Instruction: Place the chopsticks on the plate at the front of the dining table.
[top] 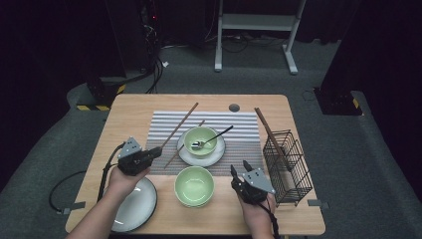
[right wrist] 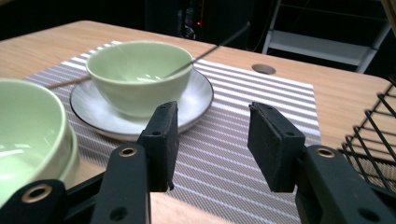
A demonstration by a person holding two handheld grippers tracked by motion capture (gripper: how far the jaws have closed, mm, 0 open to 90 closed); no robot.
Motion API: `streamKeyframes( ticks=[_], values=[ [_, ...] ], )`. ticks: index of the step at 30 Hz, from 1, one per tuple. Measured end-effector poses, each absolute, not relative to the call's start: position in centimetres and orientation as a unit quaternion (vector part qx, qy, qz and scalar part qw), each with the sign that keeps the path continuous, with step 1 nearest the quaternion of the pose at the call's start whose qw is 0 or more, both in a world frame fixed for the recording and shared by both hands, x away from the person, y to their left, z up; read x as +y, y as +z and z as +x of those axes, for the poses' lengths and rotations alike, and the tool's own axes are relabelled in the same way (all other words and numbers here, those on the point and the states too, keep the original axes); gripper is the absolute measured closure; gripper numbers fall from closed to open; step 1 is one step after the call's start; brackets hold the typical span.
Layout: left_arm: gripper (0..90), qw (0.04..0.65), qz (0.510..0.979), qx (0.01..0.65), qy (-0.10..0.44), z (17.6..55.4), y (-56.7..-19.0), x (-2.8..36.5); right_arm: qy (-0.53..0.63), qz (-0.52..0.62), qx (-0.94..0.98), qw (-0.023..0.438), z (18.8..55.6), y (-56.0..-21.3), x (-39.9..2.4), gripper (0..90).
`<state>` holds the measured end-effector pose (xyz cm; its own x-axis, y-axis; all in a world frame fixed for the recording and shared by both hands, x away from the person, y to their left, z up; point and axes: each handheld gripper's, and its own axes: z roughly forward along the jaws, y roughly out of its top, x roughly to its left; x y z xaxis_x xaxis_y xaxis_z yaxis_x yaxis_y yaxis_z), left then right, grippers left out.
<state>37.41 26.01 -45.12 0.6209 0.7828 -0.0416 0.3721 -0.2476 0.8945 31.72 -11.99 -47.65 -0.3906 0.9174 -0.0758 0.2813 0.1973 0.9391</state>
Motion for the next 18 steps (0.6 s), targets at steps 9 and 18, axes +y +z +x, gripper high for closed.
streamKeyframes(
  ticks=[9, 18],
  values=[
    [84.8, 0.463, 0.768, 0.392, 0.207, 37.8, -45.8, 26.2, 0.455, 0.434, 0.698, 0.343, 31.7, -48.2, -12.9, 51.5],
    [84.8, 0.444, 0.774, 0.405, 0.197, 38.8, -46.6, 26.3, 0.449, 0.434, 0.707, 0.331, 31.7, -48.9, -12.4, 50.0]
  ],
)
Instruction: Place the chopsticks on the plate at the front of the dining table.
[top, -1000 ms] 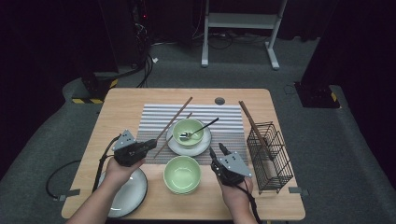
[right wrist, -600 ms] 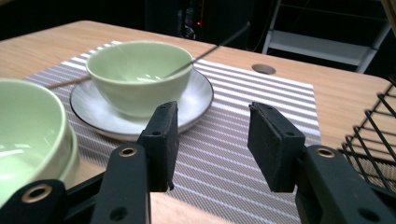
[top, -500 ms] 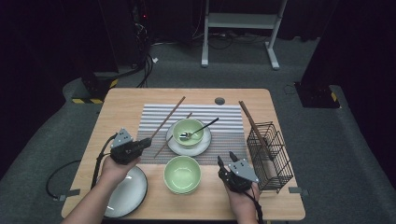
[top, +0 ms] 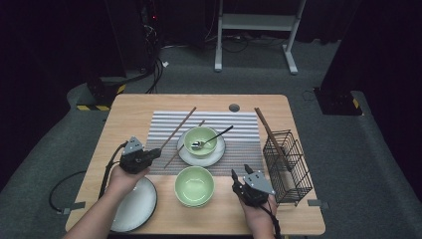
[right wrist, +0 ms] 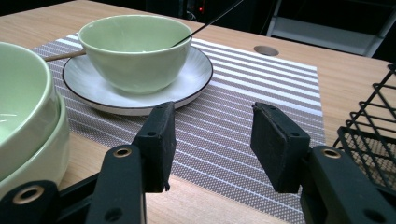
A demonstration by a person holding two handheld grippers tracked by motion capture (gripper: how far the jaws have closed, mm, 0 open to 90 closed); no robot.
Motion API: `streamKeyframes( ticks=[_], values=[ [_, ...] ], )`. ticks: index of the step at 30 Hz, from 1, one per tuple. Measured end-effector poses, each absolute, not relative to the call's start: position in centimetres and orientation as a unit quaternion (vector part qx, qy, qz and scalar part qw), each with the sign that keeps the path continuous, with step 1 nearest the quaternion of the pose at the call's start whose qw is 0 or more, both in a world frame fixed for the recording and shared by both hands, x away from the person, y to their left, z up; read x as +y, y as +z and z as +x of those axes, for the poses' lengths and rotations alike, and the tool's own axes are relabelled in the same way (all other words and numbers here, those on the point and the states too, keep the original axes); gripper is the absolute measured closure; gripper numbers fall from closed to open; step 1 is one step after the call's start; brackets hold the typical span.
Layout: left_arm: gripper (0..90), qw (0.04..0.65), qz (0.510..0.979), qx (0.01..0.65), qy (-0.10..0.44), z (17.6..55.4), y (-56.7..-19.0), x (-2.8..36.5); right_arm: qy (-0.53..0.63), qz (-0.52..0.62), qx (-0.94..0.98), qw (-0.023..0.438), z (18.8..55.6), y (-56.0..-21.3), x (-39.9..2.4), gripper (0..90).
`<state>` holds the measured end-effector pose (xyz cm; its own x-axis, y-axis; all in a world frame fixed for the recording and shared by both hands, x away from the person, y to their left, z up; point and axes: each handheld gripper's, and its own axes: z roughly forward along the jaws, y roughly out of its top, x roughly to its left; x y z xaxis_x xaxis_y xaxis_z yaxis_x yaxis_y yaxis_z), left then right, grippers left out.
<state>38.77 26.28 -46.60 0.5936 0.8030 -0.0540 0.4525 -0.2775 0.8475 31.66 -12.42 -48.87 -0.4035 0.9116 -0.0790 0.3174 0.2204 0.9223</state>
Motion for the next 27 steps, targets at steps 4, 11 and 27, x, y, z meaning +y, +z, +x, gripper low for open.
streamKeyframes(
  ticks=[4, 11, 27],
  values=[
    [84.8, 0.438, 0.778, 0.406, 0.195, 39.1, -46.9, 26.1, 0.450, 0.435, 0.706, 0.332, 31.6, -48.8, -12.5, 50.1],
    [84.8, 0.432, 0.781, 0.407, 0.193, 39.9, -46.7, 25.6, 0.452, 0.437, 0.704, 0.331, 31.7, -48.7, -12.6, 50.4],
    [84.7, 0.411, 0.787, 0.422, 0.182, 41.7, -47.4, 24.0, 0.458, 0.435, 0.699, 0.336, 31.5, -48.3, -12.7, 51.8]
  ],
)
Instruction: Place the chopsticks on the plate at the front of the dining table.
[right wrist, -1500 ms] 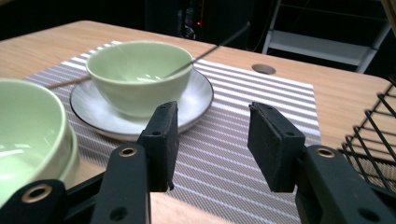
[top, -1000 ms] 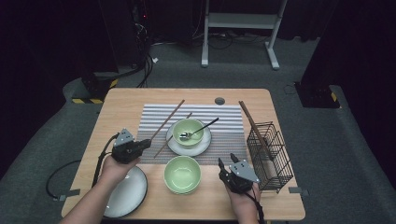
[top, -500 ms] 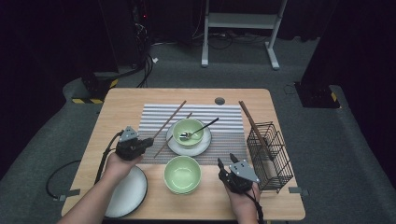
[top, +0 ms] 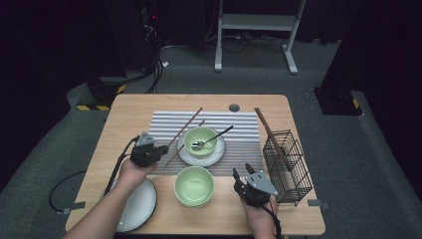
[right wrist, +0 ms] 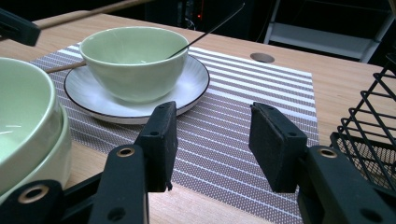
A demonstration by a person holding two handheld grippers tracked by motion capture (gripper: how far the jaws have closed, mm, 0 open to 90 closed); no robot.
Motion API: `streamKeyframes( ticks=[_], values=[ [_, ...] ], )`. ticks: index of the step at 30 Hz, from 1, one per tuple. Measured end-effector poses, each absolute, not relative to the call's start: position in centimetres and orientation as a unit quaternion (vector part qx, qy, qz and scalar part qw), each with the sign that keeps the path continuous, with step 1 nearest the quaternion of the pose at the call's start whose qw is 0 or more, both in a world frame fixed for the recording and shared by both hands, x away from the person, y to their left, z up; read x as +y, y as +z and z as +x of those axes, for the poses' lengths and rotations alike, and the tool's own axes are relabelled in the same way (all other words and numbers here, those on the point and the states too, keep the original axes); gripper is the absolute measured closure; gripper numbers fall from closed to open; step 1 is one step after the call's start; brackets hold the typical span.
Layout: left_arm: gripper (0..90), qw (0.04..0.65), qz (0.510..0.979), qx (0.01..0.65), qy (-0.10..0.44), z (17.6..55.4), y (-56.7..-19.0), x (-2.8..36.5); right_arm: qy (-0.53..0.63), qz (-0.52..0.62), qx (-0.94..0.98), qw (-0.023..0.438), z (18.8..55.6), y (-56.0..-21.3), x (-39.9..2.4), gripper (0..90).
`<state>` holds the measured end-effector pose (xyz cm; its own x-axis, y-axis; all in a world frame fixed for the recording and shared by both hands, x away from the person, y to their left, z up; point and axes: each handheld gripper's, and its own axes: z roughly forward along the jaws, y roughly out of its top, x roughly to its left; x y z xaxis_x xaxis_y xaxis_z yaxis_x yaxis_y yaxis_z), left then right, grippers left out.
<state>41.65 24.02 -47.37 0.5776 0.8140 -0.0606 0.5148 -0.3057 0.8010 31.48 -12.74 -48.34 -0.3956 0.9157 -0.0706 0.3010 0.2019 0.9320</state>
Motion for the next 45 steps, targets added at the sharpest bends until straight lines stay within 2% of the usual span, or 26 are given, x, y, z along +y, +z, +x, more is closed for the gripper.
streamKeyframes(
  ticks=[16, 45],
  values=[
    [84.5, 0.378, 0.799, 0.437, 0.167, 42.6, -48.6, 23.4, 0.459, 0.430, 0.701, 0.337, 31.3, -48.3, -12.4, 52.6],
    [84.1, 0.310, 0.827, 0.438, 0.170, 43.1, -48.7, 21.9, 0.458, 0.432, 0.700, 0.337, 31.4, -48.3, -12.4, 52.7]
  ],
)
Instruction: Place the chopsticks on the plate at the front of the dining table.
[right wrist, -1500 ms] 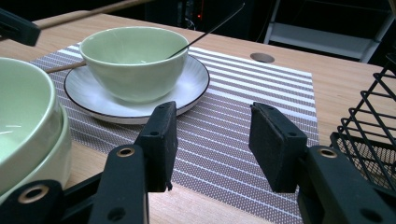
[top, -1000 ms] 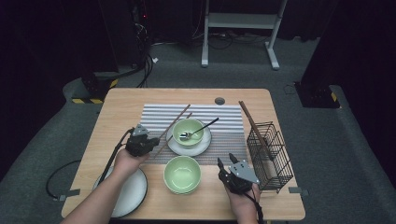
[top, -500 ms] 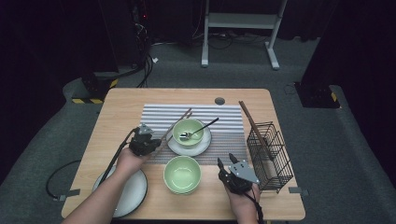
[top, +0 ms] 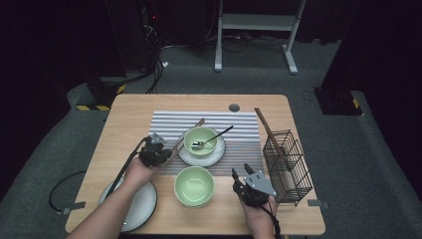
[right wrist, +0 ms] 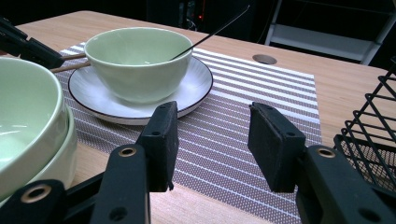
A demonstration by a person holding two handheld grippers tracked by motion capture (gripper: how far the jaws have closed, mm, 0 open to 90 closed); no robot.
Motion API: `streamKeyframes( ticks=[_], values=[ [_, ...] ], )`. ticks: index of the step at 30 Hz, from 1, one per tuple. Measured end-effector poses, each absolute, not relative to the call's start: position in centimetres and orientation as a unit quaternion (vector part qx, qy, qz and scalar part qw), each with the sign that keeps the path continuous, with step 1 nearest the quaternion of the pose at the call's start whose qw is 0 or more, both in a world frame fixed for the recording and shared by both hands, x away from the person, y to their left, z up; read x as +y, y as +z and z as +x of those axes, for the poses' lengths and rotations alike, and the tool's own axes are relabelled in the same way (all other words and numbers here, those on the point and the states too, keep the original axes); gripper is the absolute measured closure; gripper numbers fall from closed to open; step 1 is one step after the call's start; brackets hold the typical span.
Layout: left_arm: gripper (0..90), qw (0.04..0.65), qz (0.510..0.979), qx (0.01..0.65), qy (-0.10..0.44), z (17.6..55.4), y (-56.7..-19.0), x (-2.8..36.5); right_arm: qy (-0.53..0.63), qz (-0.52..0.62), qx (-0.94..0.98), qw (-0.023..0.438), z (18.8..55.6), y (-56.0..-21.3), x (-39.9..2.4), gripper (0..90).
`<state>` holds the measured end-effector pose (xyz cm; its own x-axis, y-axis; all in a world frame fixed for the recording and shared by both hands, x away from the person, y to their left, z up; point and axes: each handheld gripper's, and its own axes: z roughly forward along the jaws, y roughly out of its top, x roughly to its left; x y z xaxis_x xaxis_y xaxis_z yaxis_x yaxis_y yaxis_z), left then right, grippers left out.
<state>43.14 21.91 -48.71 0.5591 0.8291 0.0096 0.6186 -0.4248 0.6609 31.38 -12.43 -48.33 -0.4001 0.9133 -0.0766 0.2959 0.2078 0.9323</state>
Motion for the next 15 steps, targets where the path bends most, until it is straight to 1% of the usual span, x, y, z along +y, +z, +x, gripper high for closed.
streamKeyframes(
  ticks=[15],
  values=[
    [83.0, 0.301, 0.832, 0.438, 0.157, 43.11, -48.73, 21.90, 0.457, 0.432, 0.700, 0.337, 31.37, -48.33, -12.44, 52.8]
  ],
)
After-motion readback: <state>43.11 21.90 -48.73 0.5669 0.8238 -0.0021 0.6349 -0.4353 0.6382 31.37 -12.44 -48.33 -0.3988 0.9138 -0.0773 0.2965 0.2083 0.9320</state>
